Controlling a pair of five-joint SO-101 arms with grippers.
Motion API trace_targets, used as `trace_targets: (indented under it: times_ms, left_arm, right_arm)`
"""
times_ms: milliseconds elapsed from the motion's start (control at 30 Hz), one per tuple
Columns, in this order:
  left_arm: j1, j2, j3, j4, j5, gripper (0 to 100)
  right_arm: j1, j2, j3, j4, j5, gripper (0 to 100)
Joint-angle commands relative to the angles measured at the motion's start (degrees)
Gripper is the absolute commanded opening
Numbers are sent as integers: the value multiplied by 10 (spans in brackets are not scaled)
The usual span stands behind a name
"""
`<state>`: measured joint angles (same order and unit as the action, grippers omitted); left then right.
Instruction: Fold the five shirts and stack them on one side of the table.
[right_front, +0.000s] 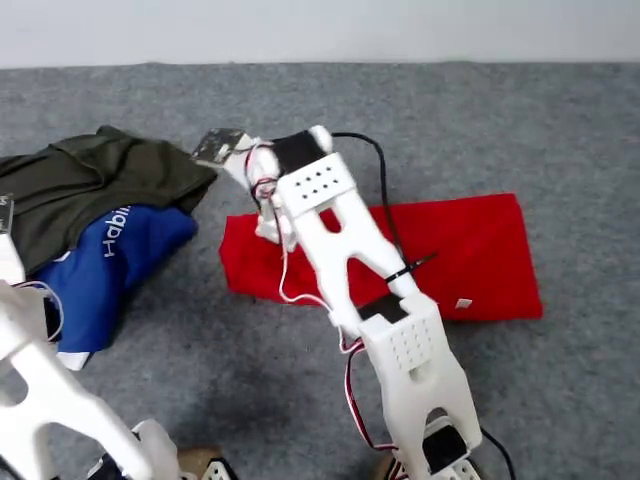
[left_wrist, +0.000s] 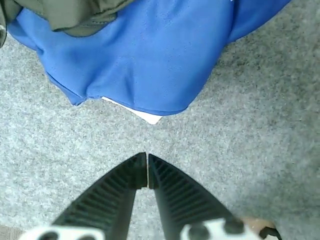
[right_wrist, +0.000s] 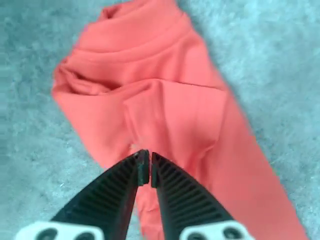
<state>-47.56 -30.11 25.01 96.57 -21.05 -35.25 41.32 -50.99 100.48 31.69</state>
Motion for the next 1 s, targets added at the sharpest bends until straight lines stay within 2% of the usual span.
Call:
trace_targets:
  times_ms: [0, 167, 367, 500, 600, 800, 967]
  left_arm:
    - [0, -18, -8, -7, -5, 15]
    - [0, -18, -7, -12, -5, 15]
    - [0, -18, -4, -19, -5, 15]
    - [0, -18, -4, -19, -5, 15]
    - [0, -18, -4, -19, -5, 15]
    - [0, -18, -4, -19, -5, 15]
    - [0, -18, -5, -19, -5, 15]
  right_arm:
    - [-32, -73, 34, 25, 0, 9]
    - [-39, -46, 84, 15, 4, 9]
    - [54, 27, 35, -80, 34, 9]
    - [81, 71, -10, -110, 36, 9]
    - [87, 88, -41, -99, 36, 9]
    - [43, 77, -149, 27, 33, 9]
    - [32, 51, -135, 25, -10, 9]
